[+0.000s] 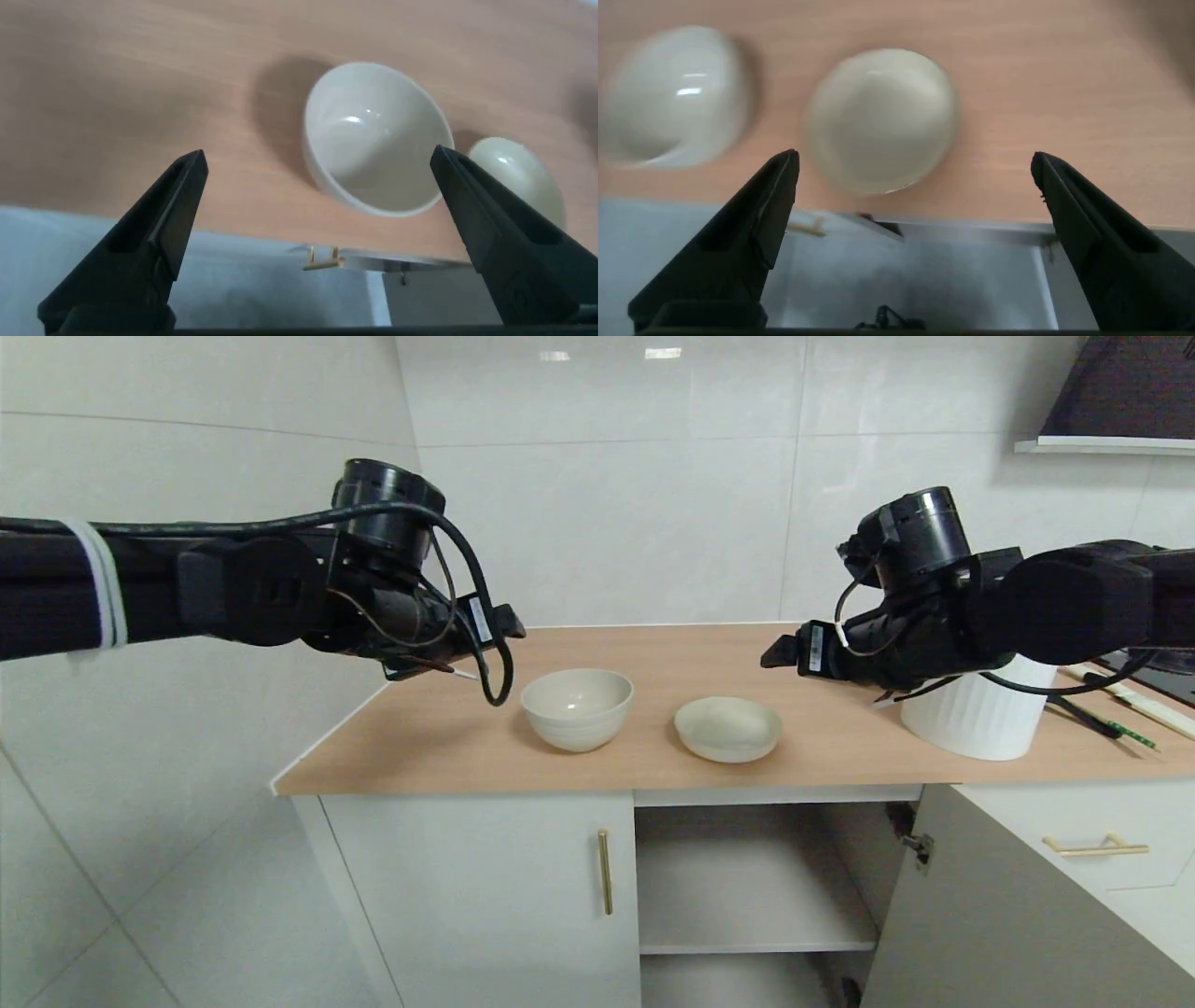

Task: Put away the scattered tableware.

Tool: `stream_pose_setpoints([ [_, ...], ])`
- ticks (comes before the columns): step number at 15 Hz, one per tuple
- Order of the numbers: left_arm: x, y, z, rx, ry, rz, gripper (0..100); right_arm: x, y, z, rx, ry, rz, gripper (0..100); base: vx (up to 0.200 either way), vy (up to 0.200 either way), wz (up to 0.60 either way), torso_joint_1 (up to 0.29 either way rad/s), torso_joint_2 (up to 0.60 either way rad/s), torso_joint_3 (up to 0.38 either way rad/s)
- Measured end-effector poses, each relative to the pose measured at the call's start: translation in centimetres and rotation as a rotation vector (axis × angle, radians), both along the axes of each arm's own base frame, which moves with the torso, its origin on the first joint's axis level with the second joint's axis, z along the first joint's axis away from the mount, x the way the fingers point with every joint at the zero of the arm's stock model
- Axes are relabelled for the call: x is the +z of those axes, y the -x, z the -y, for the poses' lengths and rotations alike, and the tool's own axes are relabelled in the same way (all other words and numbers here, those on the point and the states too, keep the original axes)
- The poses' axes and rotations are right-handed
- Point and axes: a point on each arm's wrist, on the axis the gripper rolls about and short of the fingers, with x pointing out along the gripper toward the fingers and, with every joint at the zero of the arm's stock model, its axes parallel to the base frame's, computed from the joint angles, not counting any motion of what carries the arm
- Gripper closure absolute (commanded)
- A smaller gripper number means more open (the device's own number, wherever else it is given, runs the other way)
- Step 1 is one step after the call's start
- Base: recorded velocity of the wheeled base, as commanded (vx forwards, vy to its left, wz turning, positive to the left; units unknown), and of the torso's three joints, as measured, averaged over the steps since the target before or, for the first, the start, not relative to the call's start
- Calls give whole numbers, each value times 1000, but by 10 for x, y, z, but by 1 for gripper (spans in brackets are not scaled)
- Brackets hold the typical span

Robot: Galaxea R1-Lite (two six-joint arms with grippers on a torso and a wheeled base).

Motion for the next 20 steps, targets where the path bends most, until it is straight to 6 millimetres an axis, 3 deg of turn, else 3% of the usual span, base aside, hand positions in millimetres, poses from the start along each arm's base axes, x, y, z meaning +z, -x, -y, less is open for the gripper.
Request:
stream_pose_setpoints([
  [6, -50, -34, 18, -1, -29, -73, 0, -29, -17, -4, -65, 65, -44, 0, 0, 0, 0, 0, 0, 0],
  [13, -83, -54, 26, -3, -38, -108, 0, -35, -20, -4, -68, 73, -59, 0, 0, 0, 0, 0, 0, 0],
  [14, -85, -55, 26, -2, -39, -113, 100, -35, -20, -4, -68, 73, -59, 0, 0, 0, 0, 0, 0, 0],
  [20, -92, -57, 28, 3, -39, -125, 100, -35, -20, -4, -67, 69, -58, 0, 0, 0, 0, 0, 0, 0],
])
